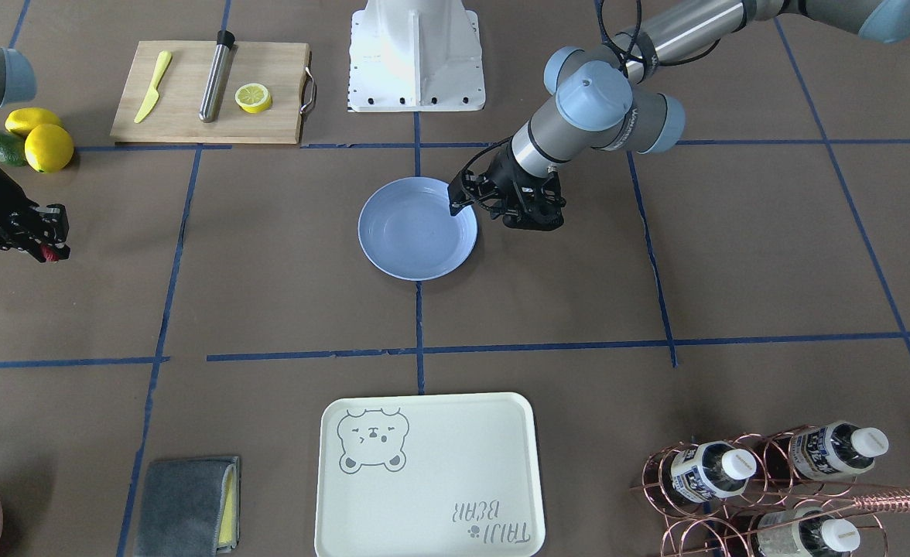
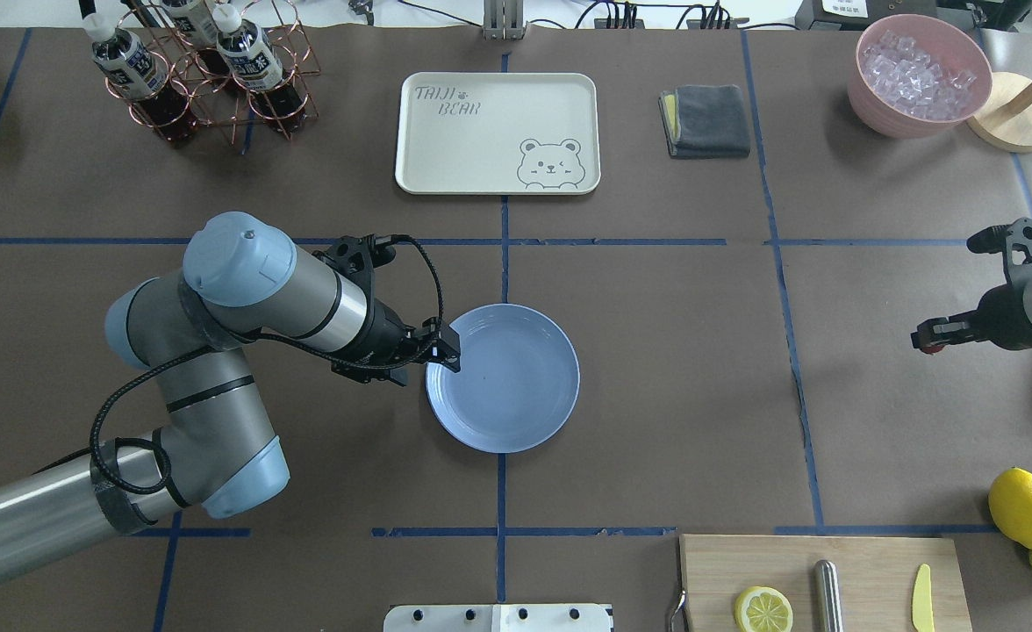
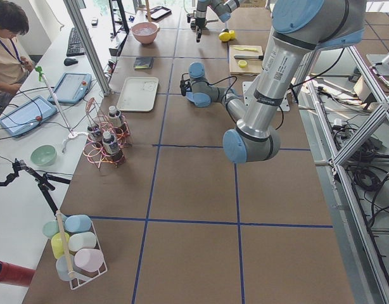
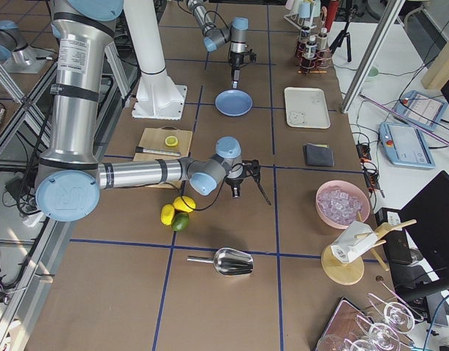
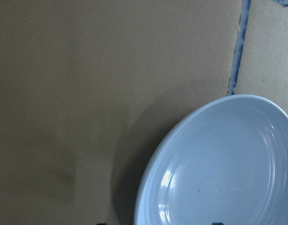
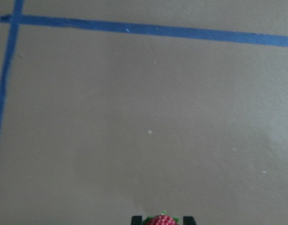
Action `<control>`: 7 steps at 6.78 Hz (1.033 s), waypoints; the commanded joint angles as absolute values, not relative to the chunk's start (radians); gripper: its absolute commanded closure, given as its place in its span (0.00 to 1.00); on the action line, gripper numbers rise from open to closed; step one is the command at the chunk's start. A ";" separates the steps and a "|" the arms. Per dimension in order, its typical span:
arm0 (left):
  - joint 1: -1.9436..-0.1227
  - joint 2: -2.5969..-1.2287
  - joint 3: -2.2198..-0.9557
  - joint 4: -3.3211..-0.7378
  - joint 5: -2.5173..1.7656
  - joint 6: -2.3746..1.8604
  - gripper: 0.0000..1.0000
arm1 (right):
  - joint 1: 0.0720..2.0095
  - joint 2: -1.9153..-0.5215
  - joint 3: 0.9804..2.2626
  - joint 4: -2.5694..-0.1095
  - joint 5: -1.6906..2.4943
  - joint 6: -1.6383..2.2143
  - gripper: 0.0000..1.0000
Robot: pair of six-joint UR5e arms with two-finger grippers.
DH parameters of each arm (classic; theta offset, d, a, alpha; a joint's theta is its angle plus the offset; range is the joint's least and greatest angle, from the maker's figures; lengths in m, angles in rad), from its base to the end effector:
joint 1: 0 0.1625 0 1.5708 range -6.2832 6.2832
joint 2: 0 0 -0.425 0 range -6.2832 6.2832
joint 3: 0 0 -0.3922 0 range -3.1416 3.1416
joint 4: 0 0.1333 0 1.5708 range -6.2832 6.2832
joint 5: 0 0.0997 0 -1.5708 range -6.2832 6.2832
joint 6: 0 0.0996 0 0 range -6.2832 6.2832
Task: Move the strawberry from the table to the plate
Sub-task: 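Carry the red strawberry over the blue plate with the right gripper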
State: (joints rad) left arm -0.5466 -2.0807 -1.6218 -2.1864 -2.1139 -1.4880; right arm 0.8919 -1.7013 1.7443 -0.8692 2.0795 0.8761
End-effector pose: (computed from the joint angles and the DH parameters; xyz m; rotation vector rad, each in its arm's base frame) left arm 0.5184 -0.4112 0.2655 -0.0997 1.2321 -0.0839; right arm -0.2284 -0.4181 0.5634 0.1786 -0.8549 -0.0048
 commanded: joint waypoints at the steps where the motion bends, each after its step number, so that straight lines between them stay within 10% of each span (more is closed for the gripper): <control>1: -0.578 -1.960 -1.788 -2.184 -2.103 -1.480 0.20 | 0.797 -1.547 1.805 -0.882 2.071 1.187 1.00; 7: -0.689 -1.740 -1.940 -2.186 -2.102 -1.410 0.20 | 0.405 -0.886 1.600 -1.250 1.731 1.676 1.00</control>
State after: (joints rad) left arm -0.6820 -1.7571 -1.9305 -2.1868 -2.1043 -1.4159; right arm 0.4534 -1.0191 1.7099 -1.2073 1.7963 1.6290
